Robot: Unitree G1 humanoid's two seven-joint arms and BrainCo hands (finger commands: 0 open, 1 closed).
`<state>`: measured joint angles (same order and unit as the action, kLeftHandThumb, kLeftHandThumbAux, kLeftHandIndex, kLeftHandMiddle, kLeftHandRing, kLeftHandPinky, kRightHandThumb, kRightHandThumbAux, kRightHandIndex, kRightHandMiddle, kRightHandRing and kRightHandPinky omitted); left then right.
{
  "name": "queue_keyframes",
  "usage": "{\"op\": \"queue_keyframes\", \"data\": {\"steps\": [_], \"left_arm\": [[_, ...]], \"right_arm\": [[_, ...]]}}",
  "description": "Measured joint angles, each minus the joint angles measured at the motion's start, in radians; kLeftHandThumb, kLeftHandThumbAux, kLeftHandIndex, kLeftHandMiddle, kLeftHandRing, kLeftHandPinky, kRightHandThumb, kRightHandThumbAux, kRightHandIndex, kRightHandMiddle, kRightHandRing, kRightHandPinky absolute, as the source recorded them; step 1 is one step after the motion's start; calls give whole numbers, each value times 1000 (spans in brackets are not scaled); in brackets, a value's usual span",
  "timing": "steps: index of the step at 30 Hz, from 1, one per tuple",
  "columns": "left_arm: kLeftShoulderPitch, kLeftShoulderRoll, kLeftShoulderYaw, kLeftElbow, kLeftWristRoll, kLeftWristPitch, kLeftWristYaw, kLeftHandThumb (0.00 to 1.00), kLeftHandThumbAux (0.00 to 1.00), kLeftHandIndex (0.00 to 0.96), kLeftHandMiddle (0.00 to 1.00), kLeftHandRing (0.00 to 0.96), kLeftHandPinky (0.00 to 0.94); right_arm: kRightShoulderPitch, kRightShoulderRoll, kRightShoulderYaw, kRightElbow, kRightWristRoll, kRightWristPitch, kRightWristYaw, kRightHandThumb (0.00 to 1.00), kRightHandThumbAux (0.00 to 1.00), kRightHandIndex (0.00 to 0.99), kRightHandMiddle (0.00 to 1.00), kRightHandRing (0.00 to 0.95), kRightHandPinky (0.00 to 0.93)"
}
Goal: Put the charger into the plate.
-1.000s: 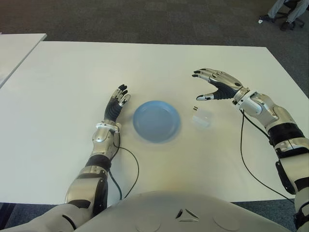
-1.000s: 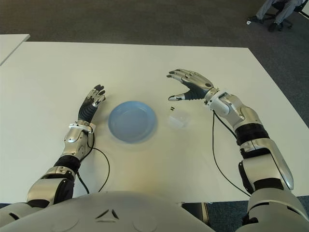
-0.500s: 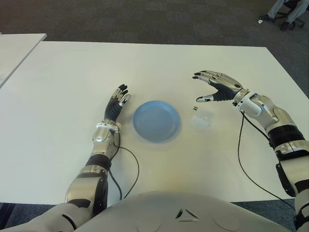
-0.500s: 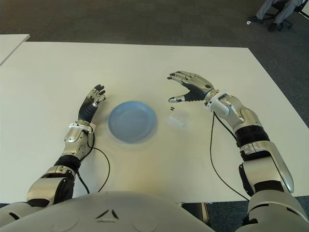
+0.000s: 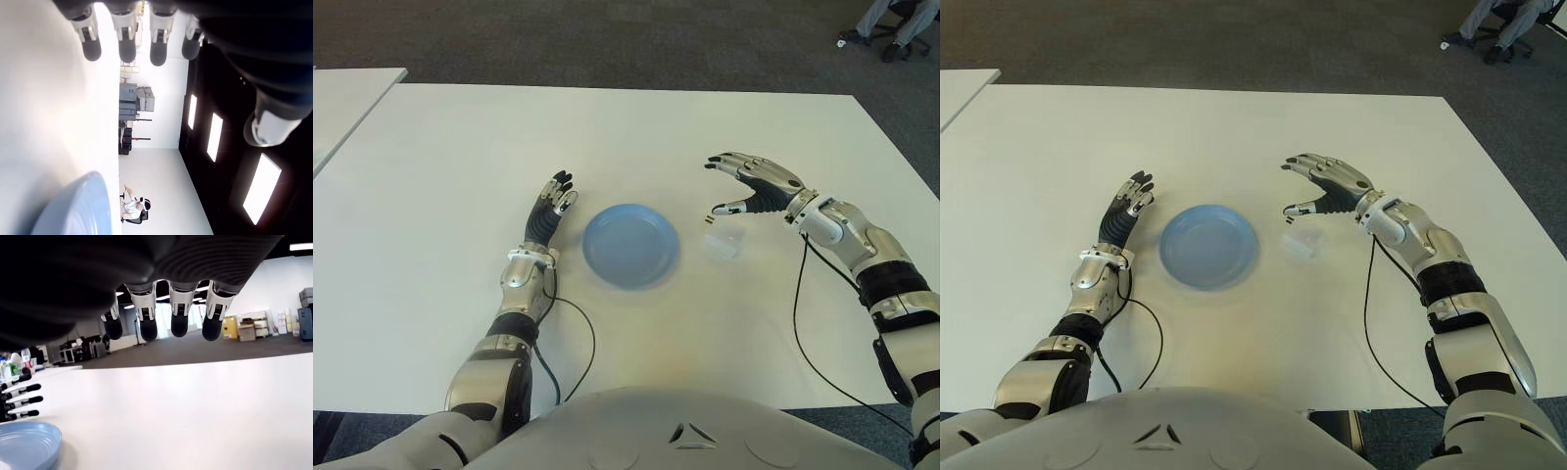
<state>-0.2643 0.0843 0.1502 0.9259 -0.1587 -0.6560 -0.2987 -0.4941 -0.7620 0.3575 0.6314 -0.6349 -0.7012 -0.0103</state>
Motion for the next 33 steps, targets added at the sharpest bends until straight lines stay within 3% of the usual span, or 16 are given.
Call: {"op": "queue_keyframes", "data": {"steps": [33], "left_arm": [[2, 4, -4, -2, 1, 4, -13, 0, 474, 0, 76, 63, 45]], "right_arm": [[254, 23, -50, -171, -10, 225, -12, 273, 111, 0, 0, 0, 0]]}}
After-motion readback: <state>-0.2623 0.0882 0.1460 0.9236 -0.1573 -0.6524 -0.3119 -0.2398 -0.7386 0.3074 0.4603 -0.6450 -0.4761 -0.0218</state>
